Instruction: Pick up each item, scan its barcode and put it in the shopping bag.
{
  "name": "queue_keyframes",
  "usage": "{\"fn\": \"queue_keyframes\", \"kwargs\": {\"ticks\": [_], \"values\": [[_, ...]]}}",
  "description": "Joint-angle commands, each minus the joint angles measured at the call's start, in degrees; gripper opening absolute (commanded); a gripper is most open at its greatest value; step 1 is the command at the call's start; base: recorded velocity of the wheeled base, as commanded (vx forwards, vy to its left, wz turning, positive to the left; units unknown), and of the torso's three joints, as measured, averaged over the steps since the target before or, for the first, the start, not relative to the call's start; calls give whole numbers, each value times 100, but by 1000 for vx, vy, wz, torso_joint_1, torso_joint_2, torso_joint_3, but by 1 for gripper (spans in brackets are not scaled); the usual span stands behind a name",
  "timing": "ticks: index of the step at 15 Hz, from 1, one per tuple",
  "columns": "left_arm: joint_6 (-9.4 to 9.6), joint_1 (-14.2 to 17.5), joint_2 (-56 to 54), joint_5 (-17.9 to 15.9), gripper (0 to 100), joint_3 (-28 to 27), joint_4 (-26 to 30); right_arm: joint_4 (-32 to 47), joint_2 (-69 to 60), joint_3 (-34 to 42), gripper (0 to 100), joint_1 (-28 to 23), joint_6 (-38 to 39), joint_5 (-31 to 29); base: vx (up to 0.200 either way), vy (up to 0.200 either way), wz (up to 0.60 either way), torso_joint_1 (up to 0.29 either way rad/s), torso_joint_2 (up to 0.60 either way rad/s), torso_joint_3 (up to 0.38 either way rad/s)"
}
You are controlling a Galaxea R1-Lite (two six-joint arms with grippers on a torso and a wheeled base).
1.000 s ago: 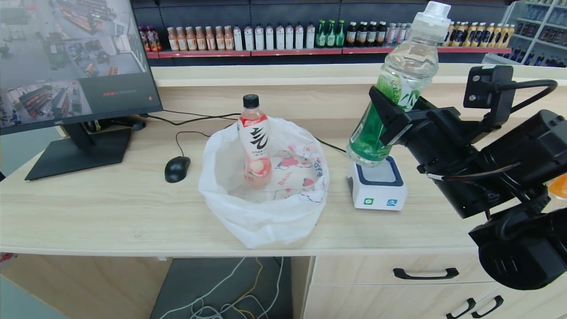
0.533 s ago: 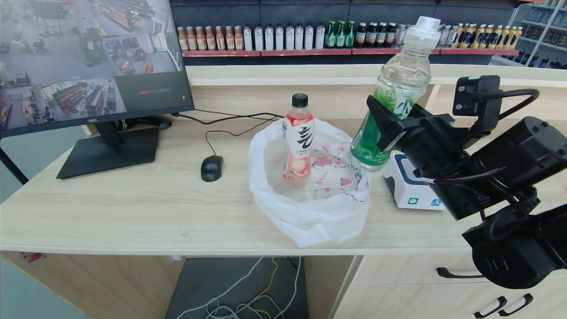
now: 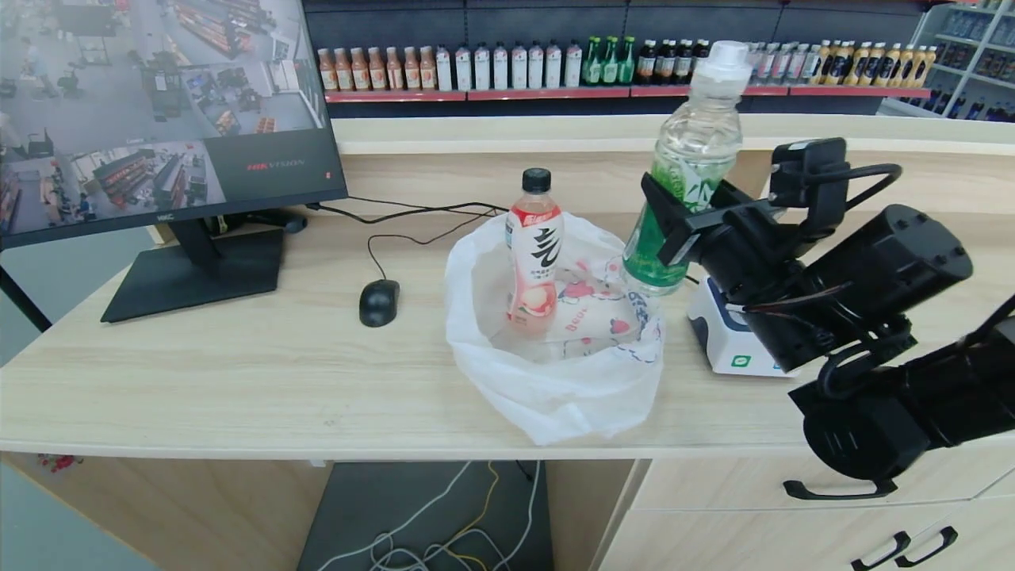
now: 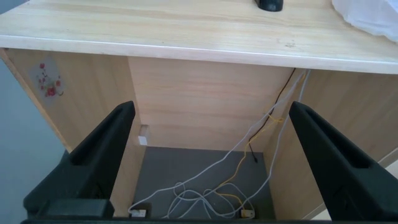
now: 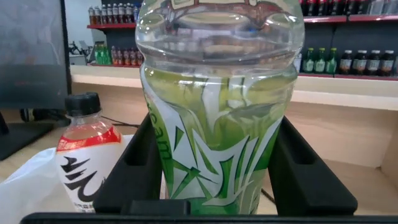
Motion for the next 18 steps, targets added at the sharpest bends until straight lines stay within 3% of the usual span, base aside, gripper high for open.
{"fn": "queue_keyframes", "kwargs": {"ticks": [1,9,18], "values": [[0,1,0,2,100,1,2,-6,528,-285,0,-11,-54,115,0,0,0,0,0,0],[0,1,0,2,100,1,2,-6,1337,-909,0,-28,-36,141,0,0,0,0,0,0],[0,1,0,2,100,1,2,-6,1768,-1006,0,-309,-89,238,0,0,0,0,0,0]]}}
